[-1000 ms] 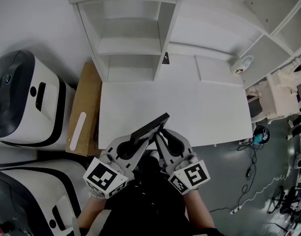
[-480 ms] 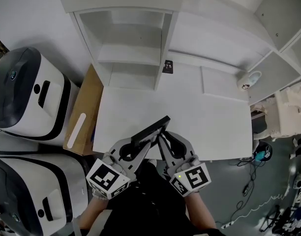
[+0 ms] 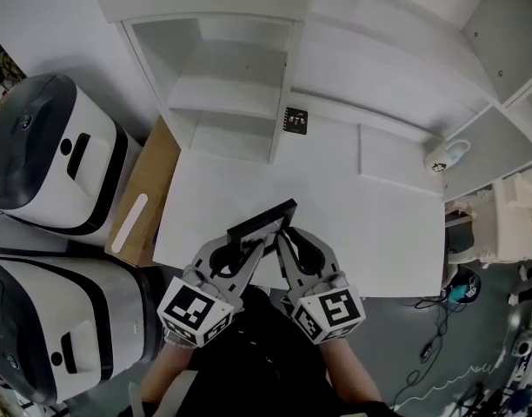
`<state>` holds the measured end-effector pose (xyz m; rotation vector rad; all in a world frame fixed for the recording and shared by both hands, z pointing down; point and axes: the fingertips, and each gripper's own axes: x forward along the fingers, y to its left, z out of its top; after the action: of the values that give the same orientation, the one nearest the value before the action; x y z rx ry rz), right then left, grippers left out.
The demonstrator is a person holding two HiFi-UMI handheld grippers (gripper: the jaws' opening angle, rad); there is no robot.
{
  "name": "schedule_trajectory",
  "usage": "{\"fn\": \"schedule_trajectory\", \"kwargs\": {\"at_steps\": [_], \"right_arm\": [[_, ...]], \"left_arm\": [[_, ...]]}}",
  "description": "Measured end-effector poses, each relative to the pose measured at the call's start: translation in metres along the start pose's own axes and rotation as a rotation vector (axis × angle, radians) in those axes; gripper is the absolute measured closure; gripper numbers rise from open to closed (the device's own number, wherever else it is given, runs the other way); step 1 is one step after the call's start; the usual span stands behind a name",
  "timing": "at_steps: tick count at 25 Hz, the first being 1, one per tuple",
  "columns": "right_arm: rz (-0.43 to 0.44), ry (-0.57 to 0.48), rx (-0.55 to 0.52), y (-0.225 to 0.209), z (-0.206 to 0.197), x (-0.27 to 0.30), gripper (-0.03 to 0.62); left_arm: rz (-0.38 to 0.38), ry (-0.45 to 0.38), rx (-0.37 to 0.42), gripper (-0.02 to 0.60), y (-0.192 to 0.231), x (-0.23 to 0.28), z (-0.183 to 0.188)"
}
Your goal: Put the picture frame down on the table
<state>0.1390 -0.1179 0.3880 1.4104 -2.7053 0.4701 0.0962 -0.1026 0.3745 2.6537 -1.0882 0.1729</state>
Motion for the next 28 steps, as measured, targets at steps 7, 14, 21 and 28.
{"fn": "schedule_trajectory", "kwargs": {"at_steps": [7, 14, 21, 28], "right_arm": [[-0.032, 0.051, 0.017, -0.024, -0.015, 0.006, 0.528], [-0.096, 0.090, 0.024, -0.041, -0.026, 0.025, 0.528], [-0.135, 0.121, 0.025, -0.046, -0.032, 0.043, 0.528], [-0.165, 0.158, 0.048, -0.046, -0.043, 0.061, 0.528]], "left_arm": [[0.111, 0.029, -0.034, 0.463, 0.017, 0.009, -0.014], [0.206, 0.103, -0.015, 0.454, 0.036, 0.011, -0.031], [0.271, 0.153, -0.002, 0.456, 0.057, 0.011, -0.036], [0.285, 0.195, -0.019, 0.489, 0.082, 0.014, -0.045]]}}
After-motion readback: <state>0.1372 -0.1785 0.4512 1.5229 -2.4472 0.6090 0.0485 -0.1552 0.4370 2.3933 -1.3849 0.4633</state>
